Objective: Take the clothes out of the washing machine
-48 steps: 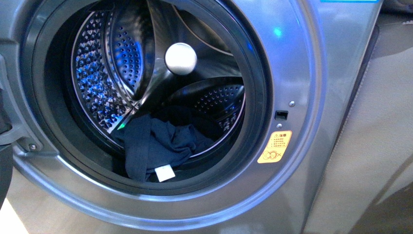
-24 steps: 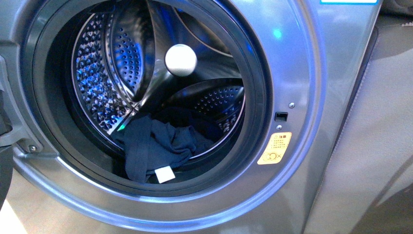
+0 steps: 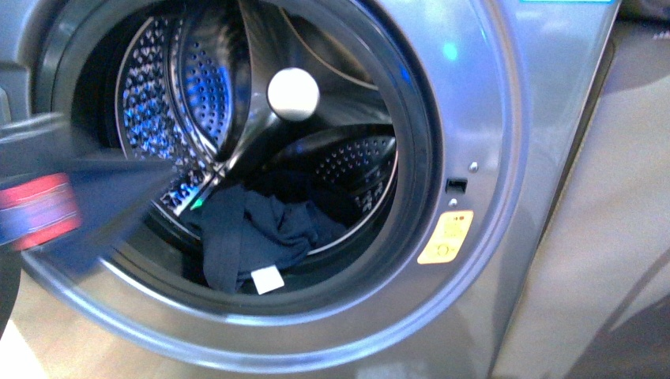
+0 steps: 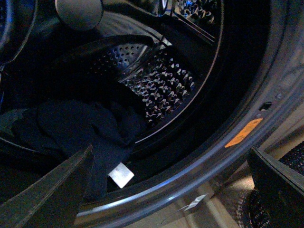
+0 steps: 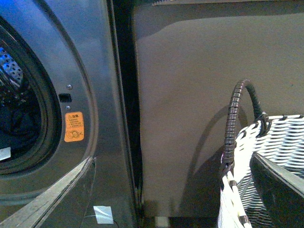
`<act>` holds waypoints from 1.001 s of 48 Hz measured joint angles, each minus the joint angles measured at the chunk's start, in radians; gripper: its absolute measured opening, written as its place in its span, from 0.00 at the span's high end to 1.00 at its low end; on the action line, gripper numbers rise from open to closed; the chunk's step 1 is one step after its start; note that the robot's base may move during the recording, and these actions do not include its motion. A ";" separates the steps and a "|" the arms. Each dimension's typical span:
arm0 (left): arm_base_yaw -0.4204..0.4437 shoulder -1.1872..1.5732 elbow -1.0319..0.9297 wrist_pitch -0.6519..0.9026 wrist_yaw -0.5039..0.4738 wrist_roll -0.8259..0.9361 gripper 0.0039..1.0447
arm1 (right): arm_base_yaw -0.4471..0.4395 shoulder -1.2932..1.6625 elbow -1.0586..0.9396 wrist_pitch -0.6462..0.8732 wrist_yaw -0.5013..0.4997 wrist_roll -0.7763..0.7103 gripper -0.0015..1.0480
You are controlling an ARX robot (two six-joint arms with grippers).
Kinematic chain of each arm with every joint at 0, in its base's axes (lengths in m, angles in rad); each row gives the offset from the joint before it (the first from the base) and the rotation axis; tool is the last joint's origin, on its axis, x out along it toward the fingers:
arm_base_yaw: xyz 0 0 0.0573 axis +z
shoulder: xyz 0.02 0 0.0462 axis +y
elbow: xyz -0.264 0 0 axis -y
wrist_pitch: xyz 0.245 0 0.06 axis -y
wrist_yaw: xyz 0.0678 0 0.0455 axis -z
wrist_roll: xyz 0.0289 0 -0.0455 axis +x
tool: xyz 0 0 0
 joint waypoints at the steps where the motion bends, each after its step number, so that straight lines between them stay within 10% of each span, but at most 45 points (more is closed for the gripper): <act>1: -0.003 0.017 0.014 -0.003 -0.003 0.000 0.06 | 0.000 0.000 0.000 0.000 0.000 0.000 0.07; 48: -0.031 0.705 0.672 -0.260 -0.225 0.078 0.06 | 0.000 0.000 0.000 0.000 0.000 0.000 0.07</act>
